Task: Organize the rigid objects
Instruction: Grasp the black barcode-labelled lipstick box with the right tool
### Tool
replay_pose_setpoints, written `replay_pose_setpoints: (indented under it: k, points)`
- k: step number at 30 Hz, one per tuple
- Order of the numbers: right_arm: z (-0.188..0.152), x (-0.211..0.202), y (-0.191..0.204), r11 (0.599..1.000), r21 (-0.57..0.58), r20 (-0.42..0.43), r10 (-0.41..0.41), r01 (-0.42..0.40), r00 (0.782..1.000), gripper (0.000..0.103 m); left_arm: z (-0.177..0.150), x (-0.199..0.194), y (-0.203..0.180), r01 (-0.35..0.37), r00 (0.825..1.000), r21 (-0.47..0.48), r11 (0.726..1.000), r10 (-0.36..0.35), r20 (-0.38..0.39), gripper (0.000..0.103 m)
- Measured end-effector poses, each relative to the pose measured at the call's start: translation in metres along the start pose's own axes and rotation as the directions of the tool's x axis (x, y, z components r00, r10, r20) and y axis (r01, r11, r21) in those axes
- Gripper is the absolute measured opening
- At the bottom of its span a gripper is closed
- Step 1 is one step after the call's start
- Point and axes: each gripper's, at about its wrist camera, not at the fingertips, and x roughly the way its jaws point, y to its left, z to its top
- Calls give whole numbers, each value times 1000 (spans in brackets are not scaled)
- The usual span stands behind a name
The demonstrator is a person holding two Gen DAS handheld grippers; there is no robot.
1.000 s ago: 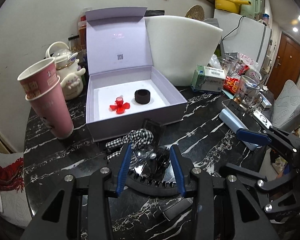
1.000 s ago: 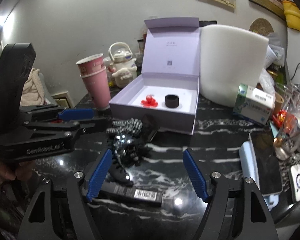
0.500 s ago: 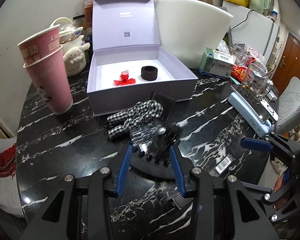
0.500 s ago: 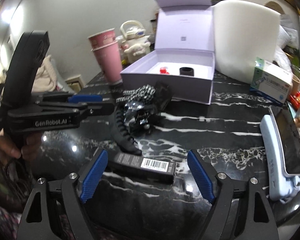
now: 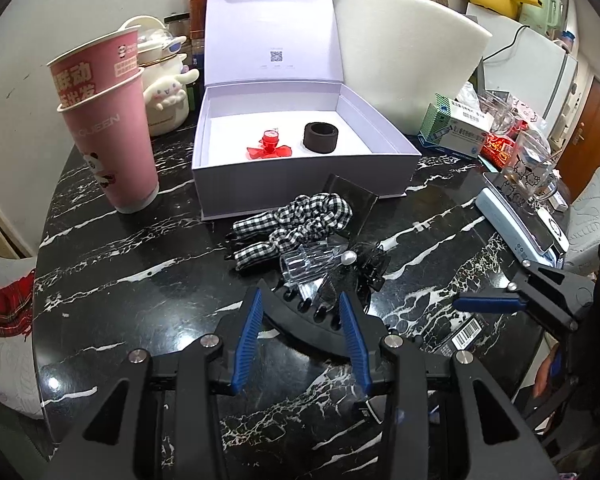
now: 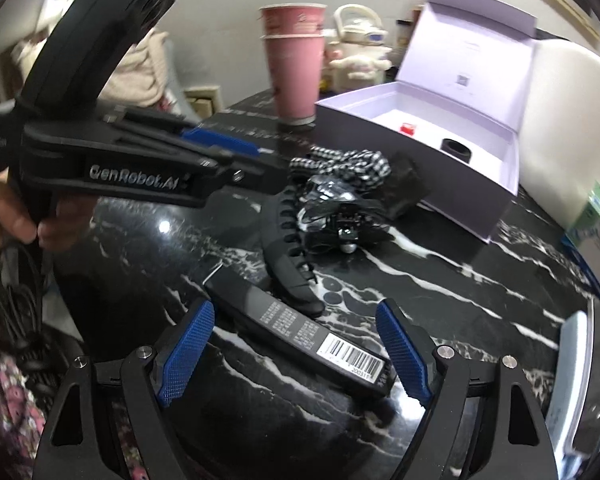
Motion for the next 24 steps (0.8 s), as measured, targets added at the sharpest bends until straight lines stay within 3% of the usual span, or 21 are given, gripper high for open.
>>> replay_pose_setpoints:
  k: [9,18,24]
  points:
    - [-10,-1,-20,999,46,-59,-4,7,998,43,13,14,-17,74,997,42,996,-73,-20,39]
    - [-28,-16,-47,986,160,-82,-27,40,996,30,19,38,-32,129,989,49,990,-125,-79,39]
    - [-40,-26,-66,964,245,-98,-78,100,992,29,24,50,-42,123,989,78,989,-115,-92,39]
